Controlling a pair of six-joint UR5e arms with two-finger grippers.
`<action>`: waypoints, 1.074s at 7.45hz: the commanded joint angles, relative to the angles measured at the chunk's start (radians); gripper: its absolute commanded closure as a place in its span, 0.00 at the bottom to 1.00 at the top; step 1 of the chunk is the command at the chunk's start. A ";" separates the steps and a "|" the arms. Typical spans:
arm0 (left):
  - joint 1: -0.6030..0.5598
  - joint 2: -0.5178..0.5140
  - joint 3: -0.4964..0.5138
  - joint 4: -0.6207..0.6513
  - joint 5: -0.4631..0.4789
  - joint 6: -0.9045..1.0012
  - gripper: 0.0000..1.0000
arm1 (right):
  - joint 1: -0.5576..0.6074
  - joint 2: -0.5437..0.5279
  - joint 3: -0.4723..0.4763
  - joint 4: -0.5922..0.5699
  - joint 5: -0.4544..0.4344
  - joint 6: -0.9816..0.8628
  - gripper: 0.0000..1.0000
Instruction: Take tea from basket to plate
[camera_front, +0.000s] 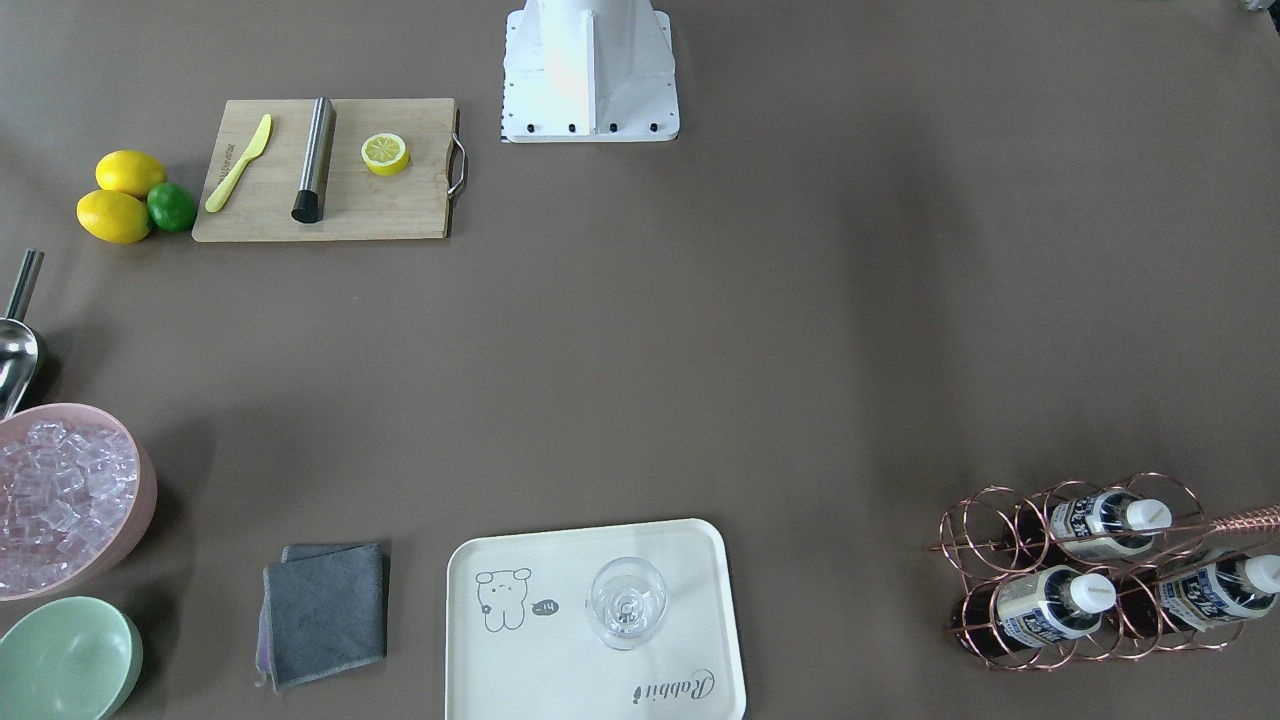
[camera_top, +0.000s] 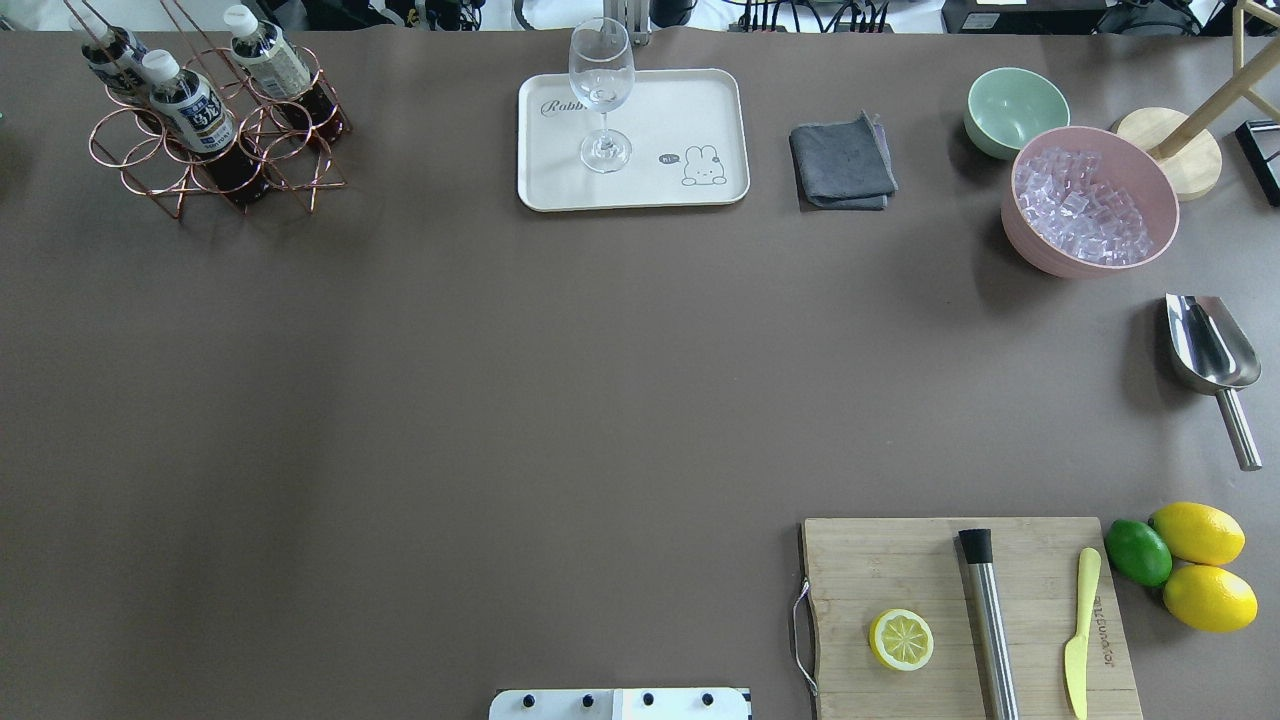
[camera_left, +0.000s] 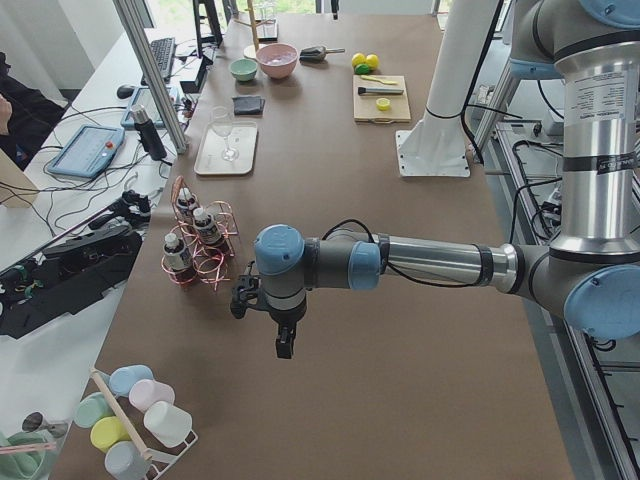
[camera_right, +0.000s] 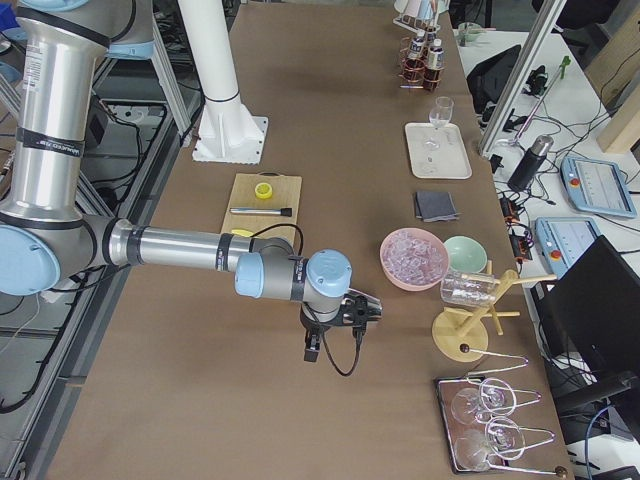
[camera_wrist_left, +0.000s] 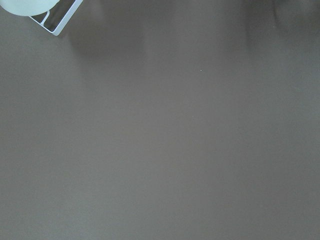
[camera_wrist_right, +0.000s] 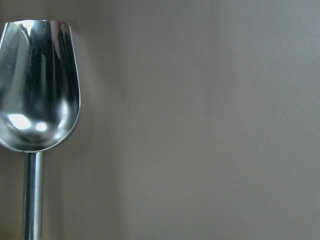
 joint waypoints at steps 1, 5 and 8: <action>-0.001 0.007 0.003 -0.002 0.001 0.007 0.02 | 0.000 0.000 0.001 0.000 0.001 0.000 0.00; 0.002 -0.008 0.014 -0.002 -0.002 0.003 0.02 | 0.000 0.000 -0.001 0.000 0.000 0.000 0.00; 0.004 -0.017 0.029 0.000 -0.002 0.001 0.02 | 0.000 0.005 0.008 0.000 -0.003 0.000 0.00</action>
